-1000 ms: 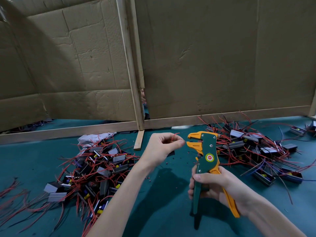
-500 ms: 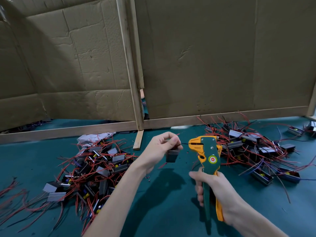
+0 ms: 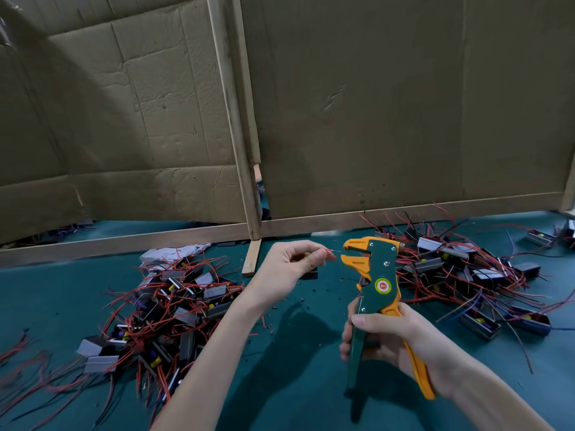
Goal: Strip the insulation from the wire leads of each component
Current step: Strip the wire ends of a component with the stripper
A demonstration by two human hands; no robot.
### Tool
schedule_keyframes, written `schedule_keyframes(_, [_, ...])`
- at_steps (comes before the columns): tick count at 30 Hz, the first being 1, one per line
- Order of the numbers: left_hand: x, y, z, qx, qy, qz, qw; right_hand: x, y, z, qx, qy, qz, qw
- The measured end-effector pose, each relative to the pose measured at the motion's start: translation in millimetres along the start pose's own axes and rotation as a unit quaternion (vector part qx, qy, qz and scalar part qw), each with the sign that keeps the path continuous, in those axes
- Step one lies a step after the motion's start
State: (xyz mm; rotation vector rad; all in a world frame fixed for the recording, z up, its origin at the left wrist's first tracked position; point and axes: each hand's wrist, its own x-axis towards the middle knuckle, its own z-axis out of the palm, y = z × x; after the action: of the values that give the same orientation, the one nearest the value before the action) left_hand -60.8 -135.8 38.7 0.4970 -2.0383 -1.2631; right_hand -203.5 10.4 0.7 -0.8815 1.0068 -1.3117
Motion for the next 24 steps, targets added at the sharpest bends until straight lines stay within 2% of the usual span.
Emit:
schedule_keyframes(16, [-4.4, 5.5, -1.1, 0.022, -0.096, -0.057, 0.993, -1.6, -1.7, -3.4, -0.042, -0.013, 0.033, 0.998])
schedule_keyframes(21, [-4.3, 4.4, -6.6, 0.044, -0.113, -0.058, 0.991, -4.8, -1.9, -2.3, -0.08, 0.014, 0.052, 0.995])
schedule_keyframes(24, [-4.1, 4.7, -8.6, 0.049, -0.126, -0.053, 0.989, -4.6, 2.5, 4.0, -0.113, 0.07, 0.057, 0.99])
